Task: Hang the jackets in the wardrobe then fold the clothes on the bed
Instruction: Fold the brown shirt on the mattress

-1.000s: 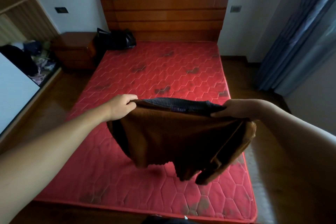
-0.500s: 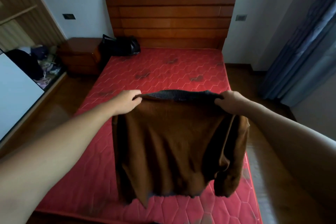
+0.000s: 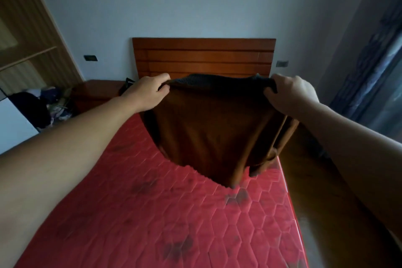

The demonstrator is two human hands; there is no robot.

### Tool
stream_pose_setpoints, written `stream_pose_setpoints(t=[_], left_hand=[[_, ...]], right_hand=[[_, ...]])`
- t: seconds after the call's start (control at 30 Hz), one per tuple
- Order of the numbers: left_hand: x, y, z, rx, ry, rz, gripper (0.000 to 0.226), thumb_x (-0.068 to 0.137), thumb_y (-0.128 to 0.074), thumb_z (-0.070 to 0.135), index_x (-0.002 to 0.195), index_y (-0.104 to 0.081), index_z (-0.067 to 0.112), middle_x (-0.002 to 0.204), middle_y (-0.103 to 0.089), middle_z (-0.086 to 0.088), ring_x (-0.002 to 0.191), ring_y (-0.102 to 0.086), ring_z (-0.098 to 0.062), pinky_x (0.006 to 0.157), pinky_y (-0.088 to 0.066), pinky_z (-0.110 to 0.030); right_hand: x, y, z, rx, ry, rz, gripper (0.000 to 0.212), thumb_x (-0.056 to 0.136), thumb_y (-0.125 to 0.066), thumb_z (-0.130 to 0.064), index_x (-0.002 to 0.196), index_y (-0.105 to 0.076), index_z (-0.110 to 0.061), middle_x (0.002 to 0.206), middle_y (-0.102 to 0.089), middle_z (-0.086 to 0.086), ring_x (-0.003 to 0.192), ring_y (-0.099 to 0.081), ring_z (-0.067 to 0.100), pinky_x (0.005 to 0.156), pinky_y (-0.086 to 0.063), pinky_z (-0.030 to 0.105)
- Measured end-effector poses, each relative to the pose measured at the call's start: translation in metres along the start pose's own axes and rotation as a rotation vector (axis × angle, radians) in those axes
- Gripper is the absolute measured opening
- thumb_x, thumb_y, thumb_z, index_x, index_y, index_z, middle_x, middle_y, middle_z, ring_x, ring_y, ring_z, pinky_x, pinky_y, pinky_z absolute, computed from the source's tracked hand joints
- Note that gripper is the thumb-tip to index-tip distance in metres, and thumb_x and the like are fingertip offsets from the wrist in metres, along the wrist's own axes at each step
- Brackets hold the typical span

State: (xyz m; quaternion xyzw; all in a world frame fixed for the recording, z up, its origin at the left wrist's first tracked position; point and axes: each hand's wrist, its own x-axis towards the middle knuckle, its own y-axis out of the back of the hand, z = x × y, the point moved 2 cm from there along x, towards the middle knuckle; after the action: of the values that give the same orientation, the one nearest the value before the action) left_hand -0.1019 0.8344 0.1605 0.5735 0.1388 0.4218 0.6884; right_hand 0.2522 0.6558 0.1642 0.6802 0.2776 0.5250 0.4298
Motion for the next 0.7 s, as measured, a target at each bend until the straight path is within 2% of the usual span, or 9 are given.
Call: stream_pose_setpoints(t=[0.1, 0.17, 0.2, 0.27, 0.33, 0.4, 0.47, 0.53, 0.7], left_hand=[[-0.019, -0.024, -0.001, -0.003, -0.022, -0.027, 0.010, 0.099, -0.042, 0.038, 0.096, -0.051, 0.035, 0.066, -0.058, 0.003, 0.051, -0.054, -0.010, 0.045, -0.038, -0.030], [-0.040, -0.058, -0.006, -0.001, -0.028, -0.096, 0.009, 0.100, -0.045, 0.031, 0.092, -0.048, 0.030, 0.071, -0.056, 0.006, 0.060, -0.055, -0.009, 0.053, -0.041, -0.032], [-0.052, -0.080, -0.009, 0.016, -0.029, -0.144, 0.011, 0.099, -0.046, 0.029, 0.089, -0.045, 0.028, 0.073, -0.054, 0.006, 0.065, -0.055, -0.012, 0.057, -0.043, -0.035], [-0.081, -0.133, -0.019, 0.036, -0.025, -0.260, 0.012, 0.099, -0.047, 0.027, 0.087, -0.043, 0.028, 0.079, -0.054, 0.007, 0.073, -0.056, -0.017, 0.065, -0.047, -0.040], [-0.115, -0.194, -0.032, 0.051, -0.011, -0.381, 0.007, 0.100, -0.046, 0.028, 0.093, -0.045, 0.026, 0.089, -0.055, 0.004, 0.084, -0.059, -0.023, 0.073, -0.048, -0.041], [-0.157, -0.261, -0.049, 0.077, -0.007, -0.501, 0.006, 0.101, -0.044, 0.028, 0.100, -0.044, 0.023, 0.097, -0.054, 0.001, 0.092, -0.061, -0.029, 0.078, -0.049, -0.043], [-0.208, -0.327, -0.064, 0.096, -0.010, -0.617, 0.004, 0.102, -0.041, 0.030, 0.103, -0.041, 0.026, 0.098, -0.052, 0.002, 0.094, -0.061, -0.029, 0.078, -0.050, -0.045], [-0.261, -0.391, -0.076, 0.125, -0.033, -0.704, 0.005, 0.103, -0.039, 0.030, 0.108, -0.041, 0.029, 0.098, -0.050, 0.004, 0.094, -0.061, -0.027, 0.079, -0.051, -0.044], [-0.406, -0.530, -0.093, 0.261, -0.095, -0.950, 0.025, 0.101, -0.041, 0.015, 0.120, -0.044, 0.031, 0.113, -0.051, 0.003, 0.112, -0.055, -0.022, 0.088, -0.044, -0.038]], right_hand=[[-0.022, -0.017, 0.000, -0.015, 0.038, 0.008, 0.030, 0.091, -0.051, -0.048, 0.097, -0.056, -0.020, 0.061, -0.034, -0.009, 0.052, -0.040, 0.025, 0.052, -0.032, 0.030], [-0.047, -0.045, 0.001, -0.022, 0.072, -0.063, 0.028, 0.089, -0.055, -0.047, 0.096, -0.052, -0.020, 0.066, -0.048, -0.001, 0.060, -0.055, 0.034, 0.055, -0.035, 0.032], [-0.062, -0.064, 0.001, -0.018, 0.099, -0.116, 0.026, 0.090, -0.056, -0.046, 0.095, -0.049, -0.021, 0.074, -0.058, 0.003, 0.067, -0.062, 0.036, 0.056, -0.035, 0.032], [-0.099, -0.109, 0.002, 0.023, 0.140, -0.245, 0.023, 0.092, -0.056, -0.043, 0.093, -0.043, -0.024, 0.086, -0.067, 0.003, 0.074, -0.067, 0.034, 0.056, -0.037, 0.032], [-0.146, -0.162, 0.003, 0.052, 0.169, -0.376, 0.020, 0.094, -0.055, -0.040, 0.099, -0.047, -0.023, 0.093, -0.068, 0.003, 0.081, -0.069, 0.034, 0.057, -0.044, 0.036], [-0.203, -0.221, 0.005, 0.072, 0.189, -0.491, 0.021, 0.096, -0.053, -0.036, 0.109, -0.052, -0.019, 0.103, -0.068, 0.005, 0.098, -0.067, 0.034, 0.065, -0.052, 0.041], [-0.269, -0.280, 0.006, 0.102, 0.186, -0.625, 0.019, 0.099, -0.048, -0.030, 0.113, -0.053, -0.018, 0.110, -0.066, 0.007, 0.111, -0.064, 0.034, 0.070, -0.052, 0.042], [-0.340, -0.336, 0.005, 0.103, 0.194, -0.763, 0.020, 0.100, -0.041, -0.024, 0.117, -0.050, -0.020, 0.113, -0.065, 0.006, 0.109, -0.064, 0.032, 0.075, -0.052, 0.043], [-0.521, -0.441, -0.007, 0.086, 0.262, -1.099, 0.043, 0.096, -0.035, -0.017, 0.137, -0.041, -0.029, 0.124, -0.060, 0.002, 0.116, -0.059, 0.028, 0.089, -0.044, 0.038]])
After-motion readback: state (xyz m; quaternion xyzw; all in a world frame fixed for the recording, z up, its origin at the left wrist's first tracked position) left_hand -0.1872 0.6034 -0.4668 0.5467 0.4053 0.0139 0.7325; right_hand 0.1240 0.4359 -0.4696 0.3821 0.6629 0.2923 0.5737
